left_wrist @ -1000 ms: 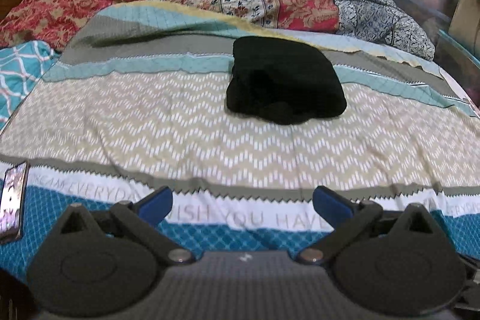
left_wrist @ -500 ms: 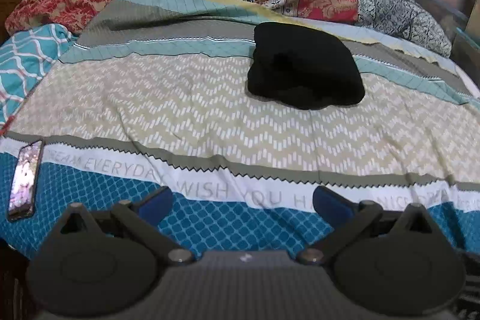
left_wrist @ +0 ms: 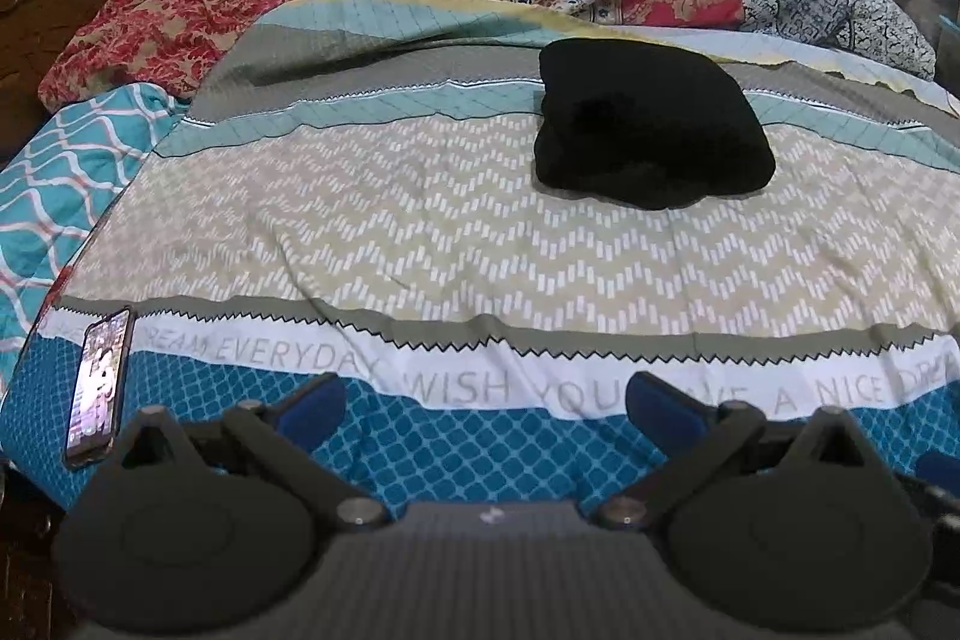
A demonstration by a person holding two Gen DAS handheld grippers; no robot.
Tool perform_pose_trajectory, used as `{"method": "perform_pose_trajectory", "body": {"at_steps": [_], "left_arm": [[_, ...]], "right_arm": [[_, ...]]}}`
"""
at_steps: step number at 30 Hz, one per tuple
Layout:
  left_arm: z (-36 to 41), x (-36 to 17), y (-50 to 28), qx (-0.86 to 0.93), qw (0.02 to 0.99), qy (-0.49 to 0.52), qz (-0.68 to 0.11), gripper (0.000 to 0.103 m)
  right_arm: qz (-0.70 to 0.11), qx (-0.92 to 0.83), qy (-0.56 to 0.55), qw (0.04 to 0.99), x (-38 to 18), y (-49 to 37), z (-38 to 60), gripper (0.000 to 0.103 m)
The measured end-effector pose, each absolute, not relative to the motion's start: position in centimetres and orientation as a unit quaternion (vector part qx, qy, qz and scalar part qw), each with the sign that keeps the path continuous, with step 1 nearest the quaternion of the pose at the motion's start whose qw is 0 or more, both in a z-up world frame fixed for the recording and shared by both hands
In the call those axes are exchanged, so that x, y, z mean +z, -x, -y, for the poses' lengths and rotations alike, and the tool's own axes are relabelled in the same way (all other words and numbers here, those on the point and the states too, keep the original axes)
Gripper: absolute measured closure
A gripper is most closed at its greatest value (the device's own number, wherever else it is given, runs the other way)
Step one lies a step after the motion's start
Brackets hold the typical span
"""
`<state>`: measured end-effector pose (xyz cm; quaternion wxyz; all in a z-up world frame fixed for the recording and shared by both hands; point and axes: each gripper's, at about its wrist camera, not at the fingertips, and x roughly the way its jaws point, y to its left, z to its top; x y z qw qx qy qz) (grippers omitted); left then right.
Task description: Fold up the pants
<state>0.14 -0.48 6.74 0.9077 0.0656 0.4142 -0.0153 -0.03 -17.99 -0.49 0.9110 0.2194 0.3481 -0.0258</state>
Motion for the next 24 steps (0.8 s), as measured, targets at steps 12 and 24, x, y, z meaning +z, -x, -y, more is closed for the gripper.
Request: {"method": "perform_pose_trajectory", "body": {"at_steps": [12,24], "left_arm": [[0.12,6.06,-0.36,0.005,0.907,-0.072,-0.416,0.000],[0.28,5.81,-0.19,0.006,0.897,-0.081,-0.435,0.000]], "right_arm": [[-0.360,-0.042,-0.222,0.905,-0.96,-0.02,18.71,0.012],[-0.367,-0.049,-0.228,0.901,-1.31,-0.05,18.96,0.012]]}}
